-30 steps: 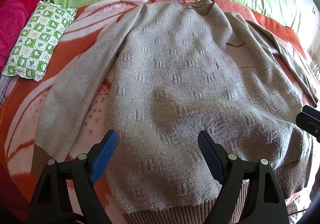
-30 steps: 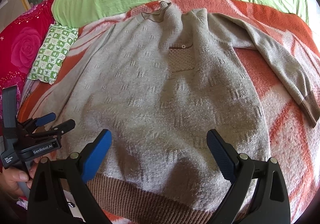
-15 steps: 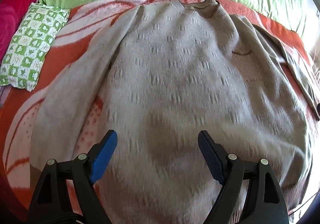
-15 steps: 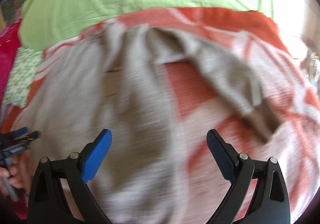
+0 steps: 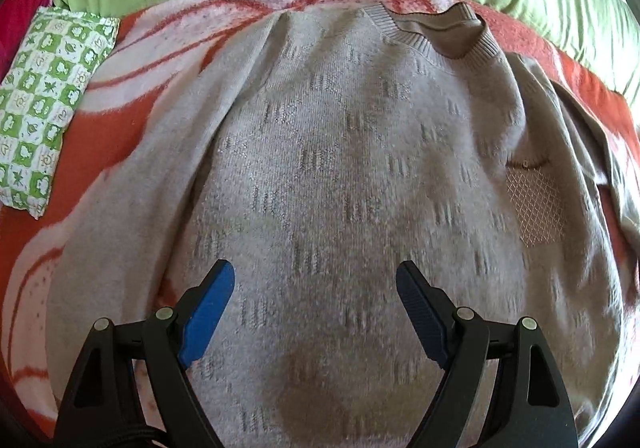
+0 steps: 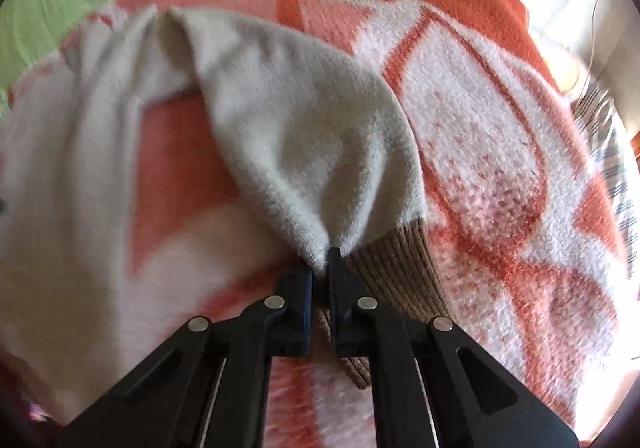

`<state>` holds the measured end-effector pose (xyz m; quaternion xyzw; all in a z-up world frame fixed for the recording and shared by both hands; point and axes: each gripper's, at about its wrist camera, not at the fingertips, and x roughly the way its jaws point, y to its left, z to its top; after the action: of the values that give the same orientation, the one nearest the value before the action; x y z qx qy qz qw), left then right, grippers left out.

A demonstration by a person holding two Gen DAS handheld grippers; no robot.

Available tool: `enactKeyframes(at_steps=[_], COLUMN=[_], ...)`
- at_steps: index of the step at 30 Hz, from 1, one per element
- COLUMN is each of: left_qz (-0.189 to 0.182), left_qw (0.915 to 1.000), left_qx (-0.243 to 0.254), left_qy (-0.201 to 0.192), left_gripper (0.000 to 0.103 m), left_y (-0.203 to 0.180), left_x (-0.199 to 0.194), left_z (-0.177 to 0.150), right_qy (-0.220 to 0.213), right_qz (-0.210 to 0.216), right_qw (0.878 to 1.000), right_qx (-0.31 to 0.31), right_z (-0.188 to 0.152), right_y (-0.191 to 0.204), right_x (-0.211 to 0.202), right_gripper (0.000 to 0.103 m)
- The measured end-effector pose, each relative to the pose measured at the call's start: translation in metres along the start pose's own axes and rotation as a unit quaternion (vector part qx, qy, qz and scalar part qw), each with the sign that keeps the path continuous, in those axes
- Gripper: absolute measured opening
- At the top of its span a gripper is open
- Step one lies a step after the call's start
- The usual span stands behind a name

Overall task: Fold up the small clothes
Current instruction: 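Grasp the brown sleeve cuff with the right tool and lift it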

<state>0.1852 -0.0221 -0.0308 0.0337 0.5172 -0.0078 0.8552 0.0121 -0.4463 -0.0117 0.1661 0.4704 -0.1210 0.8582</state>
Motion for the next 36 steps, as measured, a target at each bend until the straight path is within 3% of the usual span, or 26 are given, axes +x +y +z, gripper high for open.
enactKeyframes(at_steps=[4, 6, 9, 12, 16, 18, 20, 22, 27, 32, 33, 34, 35, 36], left_qz=[-0.013, -0.021, -0.041, -0.070, -0.085, -0.075, -0.070, -0.067, -0.052, -0.090, -0.101, -0.111, -0.111, -0.108], left_qw=[0.9999, 0.9997, 0.9990, 0.9970, 0.9953, 0.9957, 0.9953, 0.9946, 0.9957, 0.9900, 0.9890, 0.9884, 0.9890, 0.9902], left_qx=[-0.009, -0.014, -0.019, -0.032, -0.046, -0.053, -0.064, -0.077, -0.074, -0.095, -0.098, -0.096, -0.091, -0.081], left_qy=[0.004, 0.002, -0.002, -0.004, -0.001, 0.009, 0.016, 0.018, 0.021, 0.051, 0.045, 0.037, 0.034, 0.033], left_gripper=[0.083, 0.083, 0.084, 0.084, 0.086, 0.086, 0.086, 0.086, 0.086, 0.081, 0.070, 0.047, 0.032, 0.008], left_y=[0.001, 0.002, 0.005, 0.010, 0.015, 0.018, 0.022, 0.030, 0.030, 0.020, 0.016, 0.011, 0.006, 0.001], left_x=[0.001, -0.004, -0.012, -0.019, -0.018, -0.010, -0.003, 0.004, 0.027, 0.059, 0.061, 0.063, 0.064, 0.065], left_z=[0.001, 0.001, -0.001, 0.000, 0.003, 0.007, 0.012, 0.018, 0.036, 0.057, 0.061, 0.065, 0.067, 0.071], right_qy=[-0.026, -0.030, -0.017, 0.007, 0.056, 0.082, 0.112, 0.117, 0.075, 0.035, 0.031, 0.027, 0.021, 0.017], right_qz=[0.145, 0.226, 0.310, 0.348, 0.397, 0.377, 0.336, 0.340, 0.313, 0.270, 0.266, 0.264, 0.256, 0.252], right_qw=[0.989, 0.974, 0.950, 0.937, 0.916, 0.922, 0.934, 0.933, 0.947, 0.961, 0.961, 0.962, 0.963, 0.963], right_qx=[0.014, 0.012, -0.005, -0.031, -0.030, -0.039, -0.040, -0.025, 0.011, 0.056, 0.064, 0.073, 0.085, 0.092], right_z=[0.033, 0.053, 0.074, 0.089, 0.084, 0.079, 0.074, 0.072, 0.078, 0.083, 0.082, 0.081, 0.080, 0.080], right_y=[0.043, 0.081, 0.146, 0.215, 0.294, 0.315, 0.323, 0.317, 0.261, 0.199, 0.192, 0.186, 0.175, 0.171], right_x=[-0.036, -0.044, -0.034, -0.005, 0.048, 0.069, 0.086, 0.093, 0.076, 0.056, 0.054, 0.053, 0.052, 0.051], right_gripper=[0.007, 0.007, 0.007, 0.007, 0.011, 0.015, 0.029, 0.033, 0.034, 0.035, 0.036, 0.036, 0.037, 0.037])
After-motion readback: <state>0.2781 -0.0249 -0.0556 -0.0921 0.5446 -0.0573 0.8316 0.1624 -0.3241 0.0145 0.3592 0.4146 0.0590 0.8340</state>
